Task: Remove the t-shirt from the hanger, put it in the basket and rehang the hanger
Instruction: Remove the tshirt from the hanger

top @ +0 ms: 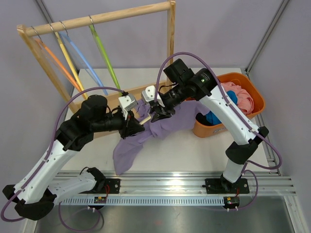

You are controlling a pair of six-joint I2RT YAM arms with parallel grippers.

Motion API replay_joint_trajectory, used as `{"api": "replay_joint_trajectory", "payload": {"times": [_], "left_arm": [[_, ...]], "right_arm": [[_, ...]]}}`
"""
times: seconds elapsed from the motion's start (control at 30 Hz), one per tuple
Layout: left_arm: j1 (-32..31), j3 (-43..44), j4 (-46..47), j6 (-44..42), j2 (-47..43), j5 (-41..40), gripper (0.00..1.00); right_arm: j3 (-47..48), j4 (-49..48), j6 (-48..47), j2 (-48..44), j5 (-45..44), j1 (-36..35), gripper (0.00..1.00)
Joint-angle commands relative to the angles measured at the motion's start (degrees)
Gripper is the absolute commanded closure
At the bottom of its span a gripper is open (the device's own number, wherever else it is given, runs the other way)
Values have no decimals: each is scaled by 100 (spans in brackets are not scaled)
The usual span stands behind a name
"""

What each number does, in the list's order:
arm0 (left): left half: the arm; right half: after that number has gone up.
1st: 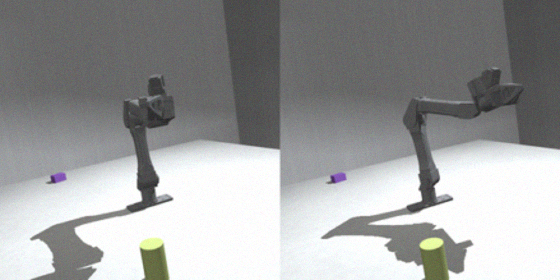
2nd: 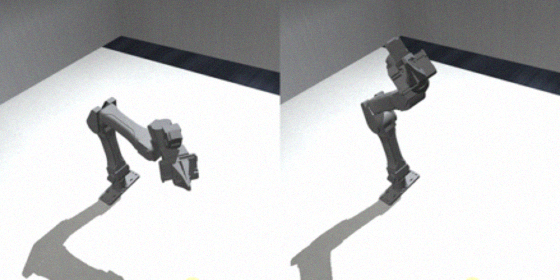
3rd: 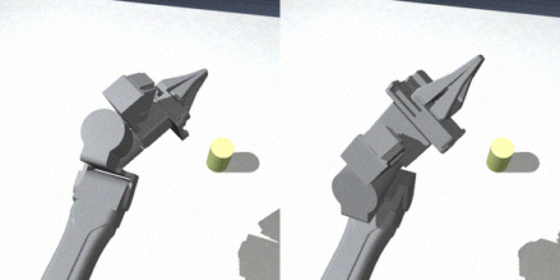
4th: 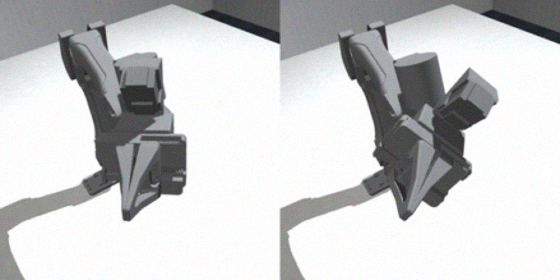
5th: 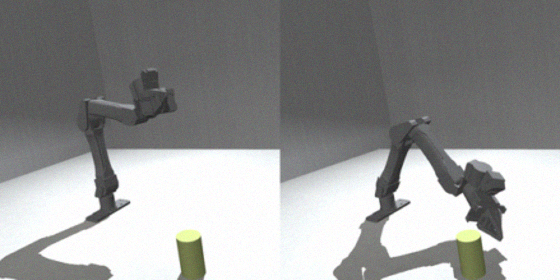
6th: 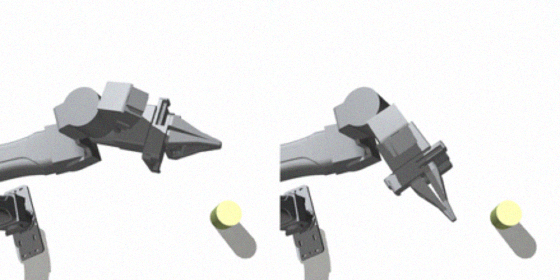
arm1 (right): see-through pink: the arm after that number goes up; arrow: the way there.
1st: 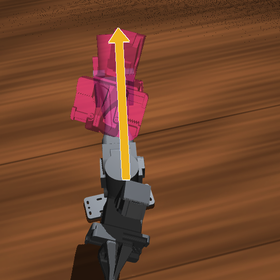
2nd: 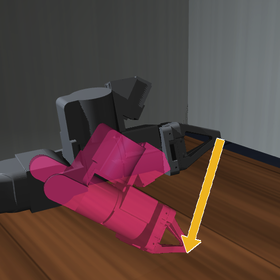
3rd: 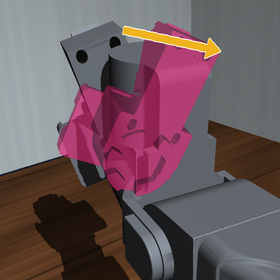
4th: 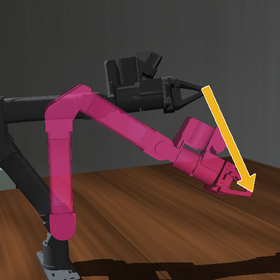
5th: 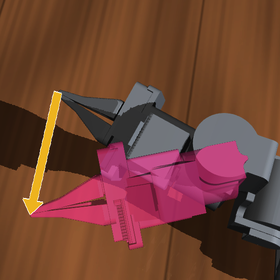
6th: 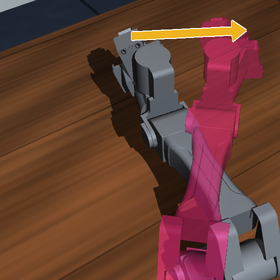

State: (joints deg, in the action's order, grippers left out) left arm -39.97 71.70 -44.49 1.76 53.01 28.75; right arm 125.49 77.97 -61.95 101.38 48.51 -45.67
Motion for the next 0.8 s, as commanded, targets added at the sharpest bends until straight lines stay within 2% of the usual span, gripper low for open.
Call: {"api": "replay_joint_trajectory", "payload": {"times": [0.0,0.07,0.17,0.2,0.23,0.27,0.37,0.4,0.5,0.6,0.77], "left_arm": [[-2,424,564,-105,-19,183,100],[-2,406,591,-114,-19,105,100],[-2,292,801,104,-124,-359,99],[-2,179,871,192,-194,-527,96],[-2,108,1020,419,-265,-729,90],[-2,55,1073,544,-431,-1174,65],[-2,-95,987,957,-669,-1826,32],[-2,-147,882,1193,-791,-1934,24],[-2,-349,819,1642,-968,-2303,21],[-2,-753,880,2597,-986,-2620,20],[-2,-1175,898,3566,-731,-2840,21]], "right_arm": [[98,1449,104,83,-88,-65,76],[186,1405,148,57,-87,-65,100],[29,1054,367,-127,-271,-65,100],[-94,749,551,-232,-498,-56,100],[-460,545,692,-459,-605,14,100],[-673,343,815,-592,-719,75,100],[-1517,-308,1325,-1102,-1010,426,100],[-1867,-579,1605,-1312,-1115,514,100],[-2500,-1255,2326,-1664,-1387,708,100],[-2967,-2054,3232,-1867,-1834,726,100],[-3057,-2593,3953,-1824,-2223,717,100]]}}
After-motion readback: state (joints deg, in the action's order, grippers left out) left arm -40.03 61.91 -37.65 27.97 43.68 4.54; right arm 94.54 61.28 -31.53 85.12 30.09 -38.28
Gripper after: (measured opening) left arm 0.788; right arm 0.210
